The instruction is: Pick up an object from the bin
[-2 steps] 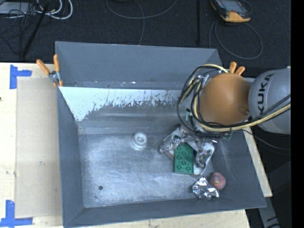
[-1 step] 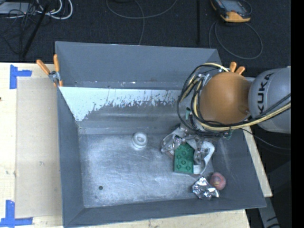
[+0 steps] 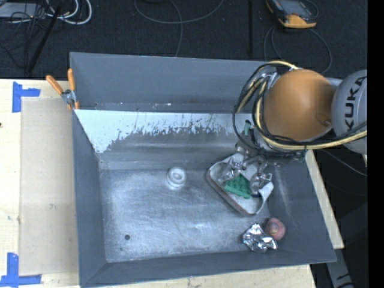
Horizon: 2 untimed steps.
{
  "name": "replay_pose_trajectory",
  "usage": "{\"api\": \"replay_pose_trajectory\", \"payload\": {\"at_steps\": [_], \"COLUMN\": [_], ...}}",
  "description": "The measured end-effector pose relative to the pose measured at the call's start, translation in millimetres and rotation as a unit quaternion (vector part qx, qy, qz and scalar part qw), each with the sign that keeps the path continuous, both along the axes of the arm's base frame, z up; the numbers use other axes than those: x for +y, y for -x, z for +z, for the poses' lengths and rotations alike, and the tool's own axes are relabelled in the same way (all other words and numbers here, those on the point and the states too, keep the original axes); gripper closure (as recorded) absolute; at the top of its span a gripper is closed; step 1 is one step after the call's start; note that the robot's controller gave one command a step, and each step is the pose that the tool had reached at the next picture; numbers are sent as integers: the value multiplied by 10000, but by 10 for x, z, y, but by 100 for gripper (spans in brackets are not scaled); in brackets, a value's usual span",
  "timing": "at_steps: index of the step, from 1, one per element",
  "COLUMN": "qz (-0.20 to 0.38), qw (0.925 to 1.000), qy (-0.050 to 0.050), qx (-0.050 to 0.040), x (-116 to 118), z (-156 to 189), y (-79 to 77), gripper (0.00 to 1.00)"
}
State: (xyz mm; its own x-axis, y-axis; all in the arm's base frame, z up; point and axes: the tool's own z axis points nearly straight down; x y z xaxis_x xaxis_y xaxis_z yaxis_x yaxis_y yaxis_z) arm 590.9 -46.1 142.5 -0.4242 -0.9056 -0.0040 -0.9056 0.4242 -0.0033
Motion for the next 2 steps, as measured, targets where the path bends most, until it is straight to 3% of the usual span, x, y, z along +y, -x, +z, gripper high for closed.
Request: {"api": "replay_pose_trajectory", "payload": {"at_steps": [2], "qz": [-73], "qw": [10000], "qy": [-7], "qx": [36], "x": [18], "z": [171], "y": [3], "gripper": [100]}}
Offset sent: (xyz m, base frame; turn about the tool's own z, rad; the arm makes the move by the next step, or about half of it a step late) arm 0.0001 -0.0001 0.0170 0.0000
